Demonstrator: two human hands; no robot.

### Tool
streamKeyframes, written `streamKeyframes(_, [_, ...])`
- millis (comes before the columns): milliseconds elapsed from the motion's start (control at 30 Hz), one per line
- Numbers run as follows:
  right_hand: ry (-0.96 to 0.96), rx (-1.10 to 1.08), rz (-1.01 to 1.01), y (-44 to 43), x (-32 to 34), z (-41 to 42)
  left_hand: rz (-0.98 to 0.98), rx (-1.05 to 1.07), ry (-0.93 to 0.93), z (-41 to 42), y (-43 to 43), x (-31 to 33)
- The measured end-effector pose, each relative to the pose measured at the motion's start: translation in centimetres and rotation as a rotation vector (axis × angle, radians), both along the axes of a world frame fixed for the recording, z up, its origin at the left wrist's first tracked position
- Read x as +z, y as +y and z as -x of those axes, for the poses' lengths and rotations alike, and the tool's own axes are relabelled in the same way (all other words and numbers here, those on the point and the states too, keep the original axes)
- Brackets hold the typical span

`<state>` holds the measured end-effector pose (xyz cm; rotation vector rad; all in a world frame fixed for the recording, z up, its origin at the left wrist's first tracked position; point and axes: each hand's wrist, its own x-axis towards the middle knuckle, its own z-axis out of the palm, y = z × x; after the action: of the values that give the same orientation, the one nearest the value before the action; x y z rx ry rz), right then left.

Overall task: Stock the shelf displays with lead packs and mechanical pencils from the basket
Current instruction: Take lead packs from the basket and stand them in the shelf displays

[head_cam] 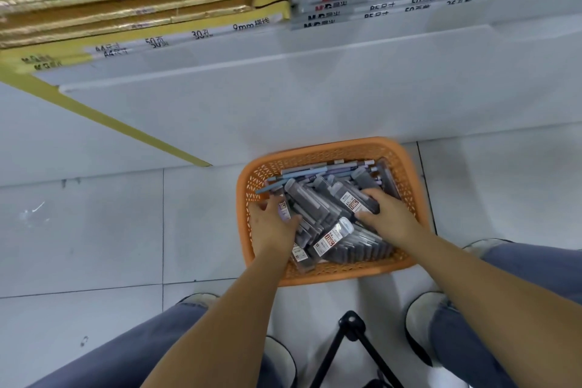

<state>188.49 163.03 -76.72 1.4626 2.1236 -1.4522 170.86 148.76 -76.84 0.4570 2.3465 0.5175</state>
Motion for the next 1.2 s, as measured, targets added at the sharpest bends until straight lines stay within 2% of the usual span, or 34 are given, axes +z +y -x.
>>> streamKeyframes(267, [0.044,-0.110,0.111,0.1,0.0,-0.5,0.103,-0.074,0.040,0.3,-0.2,-0.3])
streamKeyframes(567, [0.069,-0.218,0.043,0.7,0.3,-0.7,0.169,-0.107,0.119,0.3,0.5,-0.2])
streamKeyframes(933, [0.095,-0.253,0.075,0.4,2.1,-0.6,0.139,-0.031,0.092,0.7,-0.1,0.0])
streamKeyframes(1033, [0.111,-0.239,0.076,0.1,2.9,-0.2,0.122,-0.067,0.128,0.2,-1.1,0.4])
streamKeyframes(1100, [0.131,-0.227,0.098,-0.2,3.5,0.0,0.038,-0.016,0.059,-0.4,-1.2,0.8])
streamKeyframes(1200, [0.196,-0.251,0.155,-0.8,4.8,0.6,-0.204,0.166,-0.272,-1.3,-0.6,2.3])
